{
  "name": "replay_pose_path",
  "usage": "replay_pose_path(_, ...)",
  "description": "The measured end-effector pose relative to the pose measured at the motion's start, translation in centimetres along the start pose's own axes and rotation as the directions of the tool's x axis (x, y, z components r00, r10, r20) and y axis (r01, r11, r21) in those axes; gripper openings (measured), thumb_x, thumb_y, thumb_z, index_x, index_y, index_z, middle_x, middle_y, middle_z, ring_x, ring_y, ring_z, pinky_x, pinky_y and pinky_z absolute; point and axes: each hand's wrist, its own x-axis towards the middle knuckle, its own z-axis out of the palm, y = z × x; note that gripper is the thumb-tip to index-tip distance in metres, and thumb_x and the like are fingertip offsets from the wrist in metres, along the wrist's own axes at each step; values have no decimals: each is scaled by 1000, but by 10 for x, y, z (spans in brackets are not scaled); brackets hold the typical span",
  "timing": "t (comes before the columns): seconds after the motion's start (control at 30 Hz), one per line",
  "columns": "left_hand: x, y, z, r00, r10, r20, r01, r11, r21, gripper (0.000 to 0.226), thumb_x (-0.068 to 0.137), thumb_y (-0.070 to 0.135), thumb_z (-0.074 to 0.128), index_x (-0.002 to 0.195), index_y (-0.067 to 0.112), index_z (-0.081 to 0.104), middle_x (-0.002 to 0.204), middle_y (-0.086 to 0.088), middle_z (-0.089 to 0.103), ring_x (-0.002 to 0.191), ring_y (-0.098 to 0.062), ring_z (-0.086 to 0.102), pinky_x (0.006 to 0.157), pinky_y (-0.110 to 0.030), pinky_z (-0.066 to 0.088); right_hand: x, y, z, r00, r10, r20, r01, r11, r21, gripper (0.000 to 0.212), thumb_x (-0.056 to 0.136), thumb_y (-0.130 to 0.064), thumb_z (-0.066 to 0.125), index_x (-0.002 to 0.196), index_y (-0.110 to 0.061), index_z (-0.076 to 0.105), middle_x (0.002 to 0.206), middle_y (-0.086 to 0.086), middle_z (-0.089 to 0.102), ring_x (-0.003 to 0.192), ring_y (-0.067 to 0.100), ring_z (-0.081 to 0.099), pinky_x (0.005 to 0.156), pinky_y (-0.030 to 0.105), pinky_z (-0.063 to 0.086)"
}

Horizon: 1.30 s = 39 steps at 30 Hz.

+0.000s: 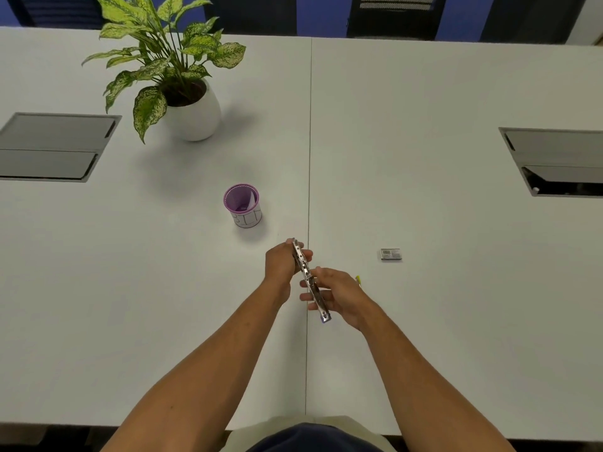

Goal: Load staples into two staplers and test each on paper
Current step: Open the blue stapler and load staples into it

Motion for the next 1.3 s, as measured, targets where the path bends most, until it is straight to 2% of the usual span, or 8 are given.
replay_pose_path(0.2, -13, -1, 2, 987, -9, 163, -13, 991, 136, 38, 100, 37, 40, 102, 10, 66, 85, -4, 77, 72, -17, 71, 62, -29, 54, -1, -1, 11, 994, -110, -22, 110, 994, 25, 30, 104, -22, 44, 117, -3, 63, 102, 17, 72, 85, 30, 72, 75, 39, 60)
replay_pose_path(0.47, -20, -8, 4, 982, 115, 148, -141, 974, 177, 20, 97, 31, 53, 98, 18, 68, 90, 2, 76, 84, -21, 73, 59, -31, 56, 2, 1, 23, 976, -163, -146, 173, 983, 60, 28, 104, -19, 45, 109, -2, 66, 95, 11, 73, 73, 27, 73, 68, 38, 60)
replay_pose_path(0.6, -23, -11, 2, 934, 342, 101, -356, 873, 335, 28, 93, 24, 59, 121, 29, 58, 100, 6, 66, 86, -14, 69, 65, -25, 55, 2, 4, 23, 977, -154, -150, 172, 978, 115, 28, 104, -21, 45, 106, -3, 67, 91, 11, 74, 76, 23, 73, 67, 35, 60)
replay_pose_path(0.7, -25, -14, 2, 877, 459, 141, -474, 783, 403, 30, 93, 21, 59, 119, 36, 57, 106, 10, 62, 79, -8, 67, 59, -15, 51, 3, 5, 24, 975, -148, -167, 177, 970, 168, 28, 104, -19, 42, 103, -5, 67, 96, 14, 74, 82, 26, 72, 65, 34, 59)
replay_pose_path(0.83, -22, -20, -1, 813, 548, 196, -560, 648, 516, 26, 93, 20, 60, 117, 27, 63, 115, 7, 61, 79, -4, 63, 70, -13, 48, 7, 4, 23, 972, -145, -186, 180, 966, 188, 29, 104, -17, 42, 107, -1, 65, 101, 17, 72, 83, 26, 70, 63, 33, 58)
replay_pose_path(0.97, -19, -19, -2, 773, 594, 225, -591, 542, 597, 20, 91, 17, 62, 110, 21, 66, 115, 3, 61, 80, -5, 60, 79, -26, 53, 8, 5, 23, 975, -118, -188, 159, 963, 217, 26, 104, -16, 42, 94, -4, 64, 84, 14, 69, 66, 20, 66, 56, 31, 55)
replay_pose_path(1.1, -18, -17, -1, 792, 559, 246, -572, 540, 617, 12, 88, 12, 62, 99, 15, 66, 109, -2, 58, 86, -11, 61, 81, -32, 55, 9, 6, 24, 979, -49, -198, 117, 930, 348, 27, 103, -8, 38, 82, -7, 55, 73, 12, 58, 51, 16, 49, 45, 26, 41)
replay_pose_path(1.3, -20, -20, -2, 733, 591, 336, -650, 462, 603, 12, 86, 2, 62, 94, 8, 67, 102, -3, 55, 95, -12, 57, 80, -20, 50, 12, 4, 24, 974, -9, -225, 91, 929, 358, 25, 100, -2, 36, 88, -4, 58, 66, 10, 60, 46, 14, 47, 44, 25, 36)
